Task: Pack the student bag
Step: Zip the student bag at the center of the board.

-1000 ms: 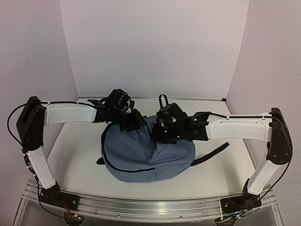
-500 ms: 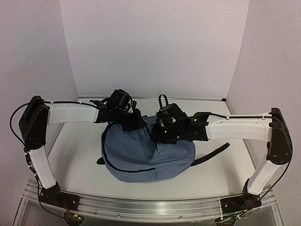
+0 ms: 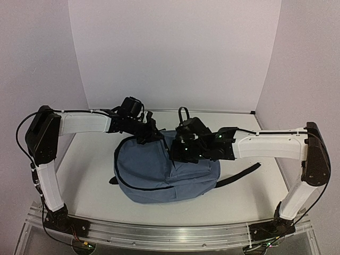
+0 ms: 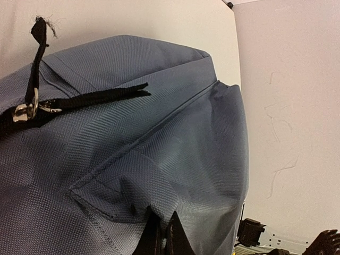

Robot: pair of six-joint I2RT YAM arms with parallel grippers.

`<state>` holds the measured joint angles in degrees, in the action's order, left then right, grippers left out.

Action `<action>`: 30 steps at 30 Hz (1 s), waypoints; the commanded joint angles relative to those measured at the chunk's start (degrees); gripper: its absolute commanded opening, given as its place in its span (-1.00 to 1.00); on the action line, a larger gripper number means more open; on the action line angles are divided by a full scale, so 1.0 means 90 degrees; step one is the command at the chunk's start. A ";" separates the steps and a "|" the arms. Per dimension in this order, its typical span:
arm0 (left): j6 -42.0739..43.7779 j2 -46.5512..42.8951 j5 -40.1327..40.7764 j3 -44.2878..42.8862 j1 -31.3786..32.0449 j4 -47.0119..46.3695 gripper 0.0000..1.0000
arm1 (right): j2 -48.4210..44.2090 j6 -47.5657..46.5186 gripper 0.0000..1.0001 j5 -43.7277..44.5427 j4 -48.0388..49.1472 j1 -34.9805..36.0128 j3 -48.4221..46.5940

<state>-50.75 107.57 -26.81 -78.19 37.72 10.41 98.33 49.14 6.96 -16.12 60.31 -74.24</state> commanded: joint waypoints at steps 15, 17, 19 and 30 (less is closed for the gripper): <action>0.0858 0.0683 -0.0124 -0.1206 -0.0853 -0.0442 -0.99 | -0.0363 0.0357 -1.00 -0.0130 -0.0348 0.0354 0.0406; 0.0820 0.0766 -0.0108 -0.1285 -0.0905 -0.0497 -1.00 | -0.0284 0.0399 -1.00 -0.0151 -0.0355 0.0413 0.0471; 0.0796 0.0828 -0.0055 -0.1341 -0.0934 -0.0557 -0.99 | -0.0219 0.0444 -1.00 -0.0177 -0.0357 0.0501 0.0500; 0.0779 0.1000 -0.0033 -0.1404 -0.0992 -0.0784 -0.99 | 0.0106 0.0483 -1.00 0.0088 -0.0382 0.0701 0.0459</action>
<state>-44.58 116.32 -31.48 -87.48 31.48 10.43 98.59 53.12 8.08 -16.91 65.02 -70.13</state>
